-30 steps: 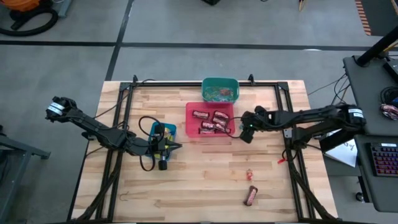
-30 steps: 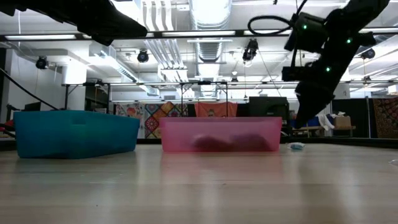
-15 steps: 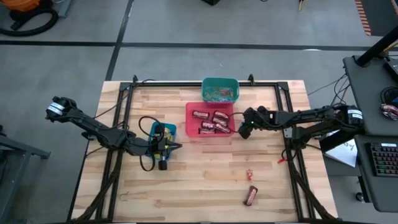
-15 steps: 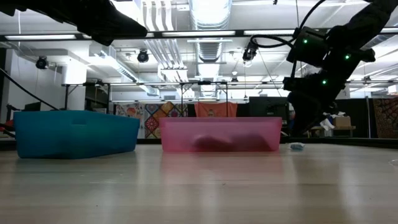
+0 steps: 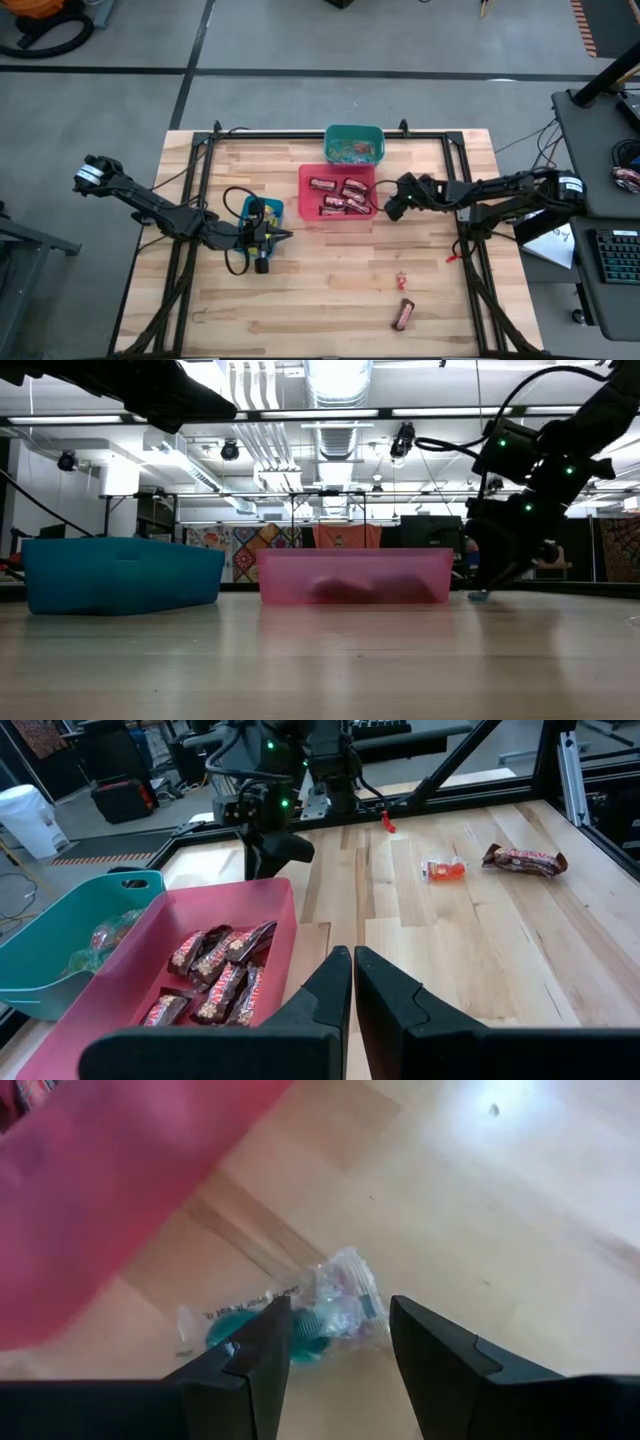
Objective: Sort candy
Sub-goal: Put the blue gummy into the green bin
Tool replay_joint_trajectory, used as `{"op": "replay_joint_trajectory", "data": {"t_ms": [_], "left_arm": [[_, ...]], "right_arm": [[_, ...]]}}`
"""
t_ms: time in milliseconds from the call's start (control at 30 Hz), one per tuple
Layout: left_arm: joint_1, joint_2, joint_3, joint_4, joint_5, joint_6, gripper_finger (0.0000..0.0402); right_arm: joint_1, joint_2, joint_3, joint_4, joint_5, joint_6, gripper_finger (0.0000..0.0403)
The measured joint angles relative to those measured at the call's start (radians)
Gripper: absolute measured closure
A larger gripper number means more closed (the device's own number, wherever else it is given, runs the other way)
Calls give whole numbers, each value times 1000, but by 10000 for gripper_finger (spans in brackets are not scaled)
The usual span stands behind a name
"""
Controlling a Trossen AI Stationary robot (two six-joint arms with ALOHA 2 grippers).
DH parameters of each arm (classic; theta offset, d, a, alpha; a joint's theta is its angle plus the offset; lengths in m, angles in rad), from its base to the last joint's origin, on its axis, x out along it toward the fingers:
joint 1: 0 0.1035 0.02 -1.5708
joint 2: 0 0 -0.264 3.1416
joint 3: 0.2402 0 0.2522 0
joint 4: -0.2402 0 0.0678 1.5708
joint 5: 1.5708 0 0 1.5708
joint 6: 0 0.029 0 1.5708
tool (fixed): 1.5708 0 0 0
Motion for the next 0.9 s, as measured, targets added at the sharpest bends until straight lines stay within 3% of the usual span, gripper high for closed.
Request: {"op": "replay_joint_trajectory", "data": {"t_ms": [267,567,900], "left_arm": [[0,0,0,0,0,0,401],[0,0,0,0,0,0,401],[0,0,0,0,0,-11,401]], "right_arm": [[0,24,-53,105,-7,28,274],[1,12,-55,107,-11,-1,386],[3,-104,-10,80,-4,-62,394]]}}
